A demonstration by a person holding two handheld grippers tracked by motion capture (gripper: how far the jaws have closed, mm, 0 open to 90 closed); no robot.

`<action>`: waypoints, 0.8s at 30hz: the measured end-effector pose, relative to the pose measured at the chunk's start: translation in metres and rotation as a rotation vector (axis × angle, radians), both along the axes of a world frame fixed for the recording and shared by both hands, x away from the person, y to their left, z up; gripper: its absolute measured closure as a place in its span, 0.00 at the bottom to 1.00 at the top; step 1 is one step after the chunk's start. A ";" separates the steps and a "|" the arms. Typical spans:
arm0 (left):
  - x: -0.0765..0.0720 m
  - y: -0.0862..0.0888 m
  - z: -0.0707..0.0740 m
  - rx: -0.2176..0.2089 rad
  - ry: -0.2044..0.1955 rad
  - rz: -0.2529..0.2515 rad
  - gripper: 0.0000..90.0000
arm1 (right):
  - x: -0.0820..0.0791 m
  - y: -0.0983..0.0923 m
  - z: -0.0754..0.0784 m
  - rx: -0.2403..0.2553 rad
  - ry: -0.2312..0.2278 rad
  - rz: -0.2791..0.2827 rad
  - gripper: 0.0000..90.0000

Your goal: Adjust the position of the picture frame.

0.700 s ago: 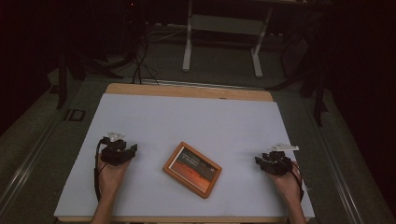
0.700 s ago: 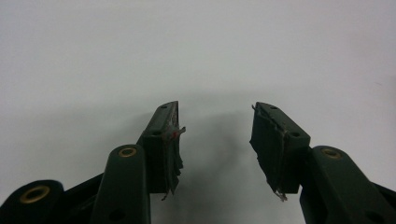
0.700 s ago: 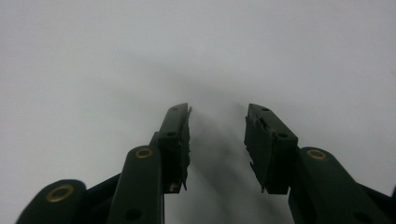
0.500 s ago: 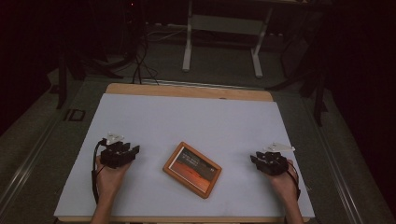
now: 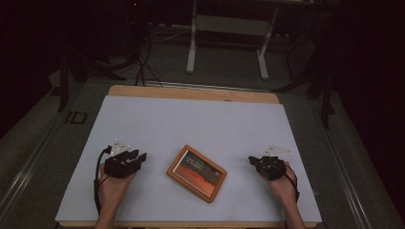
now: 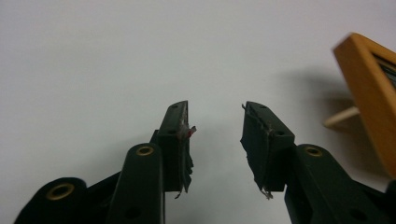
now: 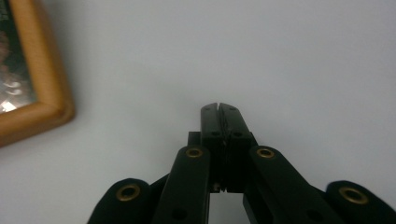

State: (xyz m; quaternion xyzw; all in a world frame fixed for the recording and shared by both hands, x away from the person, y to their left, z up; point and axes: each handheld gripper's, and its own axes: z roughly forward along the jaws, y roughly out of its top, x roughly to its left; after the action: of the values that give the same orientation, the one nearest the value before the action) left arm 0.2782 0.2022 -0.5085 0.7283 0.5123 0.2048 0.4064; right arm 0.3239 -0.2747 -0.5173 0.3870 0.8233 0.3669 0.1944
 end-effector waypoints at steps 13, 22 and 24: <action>-0.013 -0.011 0.009 -0.020 -0.009 -0.070 0.99 | -0.002 0.022 0.001 0.004 0.004 0.072 1.00; -0.025 -0.021 0.021 -0.013 -0.056 -0.133 0.99 | -0.003 0.036 -0.001 -0.011 0.007 0.106 1.00; -0.028 -0.024 0.021 -0.013 -0.056 -0.149 0.99 | -0.003 0.038 0.000 -0.011 0.005 0.114 1.00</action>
State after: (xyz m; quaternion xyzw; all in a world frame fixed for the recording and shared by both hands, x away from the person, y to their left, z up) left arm 0.2503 0.1784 -0.4872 0.7557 0.4464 0.1913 0.4393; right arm 0.3210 -0.2363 -0.5177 0.3395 0.8465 0.3719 0.1731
